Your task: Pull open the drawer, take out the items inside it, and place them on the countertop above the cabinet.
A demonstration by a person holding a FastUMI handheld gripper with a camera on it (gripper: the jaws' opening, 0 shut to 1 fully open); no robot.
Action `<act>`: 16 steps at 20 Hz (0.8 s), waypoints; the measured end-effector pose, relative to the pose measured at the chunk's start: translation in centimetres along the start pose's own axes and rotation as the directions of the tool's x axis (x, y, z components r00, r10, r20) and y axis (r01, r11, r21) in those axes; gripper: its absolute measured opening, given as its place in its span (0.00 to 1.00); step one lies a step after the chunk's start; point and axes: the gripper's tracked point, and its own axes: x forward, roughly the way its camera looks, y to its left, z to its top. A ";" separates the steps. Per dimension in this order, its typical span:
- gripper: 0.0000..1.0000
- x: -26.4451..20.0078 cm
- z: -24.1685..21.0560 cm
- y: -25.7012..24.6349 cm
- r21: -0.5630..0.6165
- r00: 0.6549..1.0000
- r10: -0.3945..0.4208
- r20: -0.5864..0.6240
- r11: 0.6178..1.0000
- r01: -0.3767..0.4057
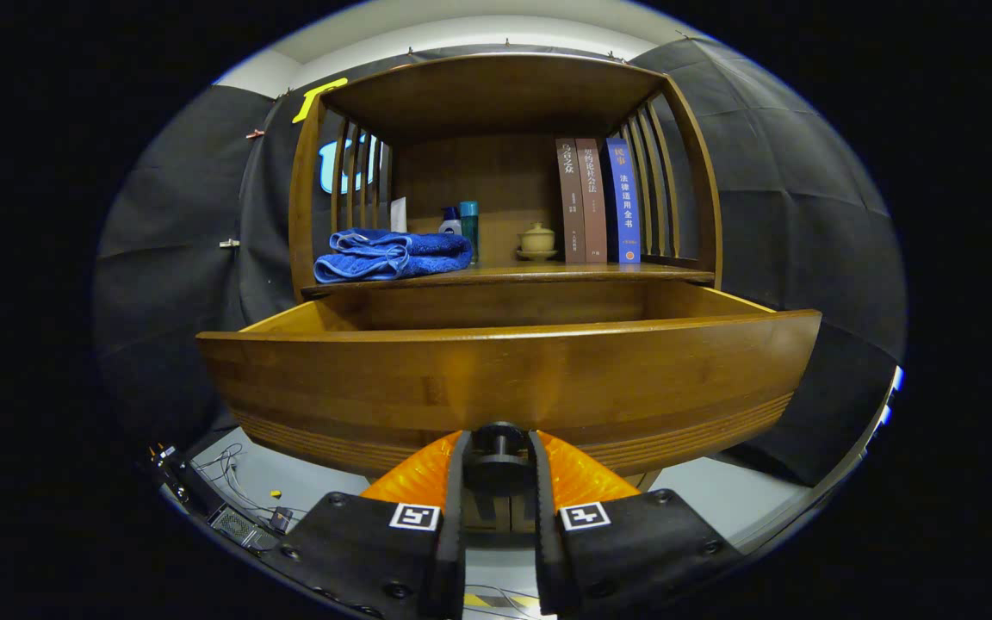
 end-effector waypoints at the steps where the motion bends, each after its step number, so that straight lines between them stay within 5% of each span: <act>1: 0.38 -0.2 0.2 0.1 -0.009 1.000 0.001 0.002 1.000 -0.001; 2: 0.41 -0.1 0.0 0.1 -0.022 1.000 0.003 0.001 1.000 -0.003; 7: 1.00 -2.1 2.1 0.1 -0.074 0.998 -0.006 0.056 0.997 0.010; 16: 0.99 -5.1 13.0 -1.0 -0.116 0.995 0.014 0.098 0.993 -0.003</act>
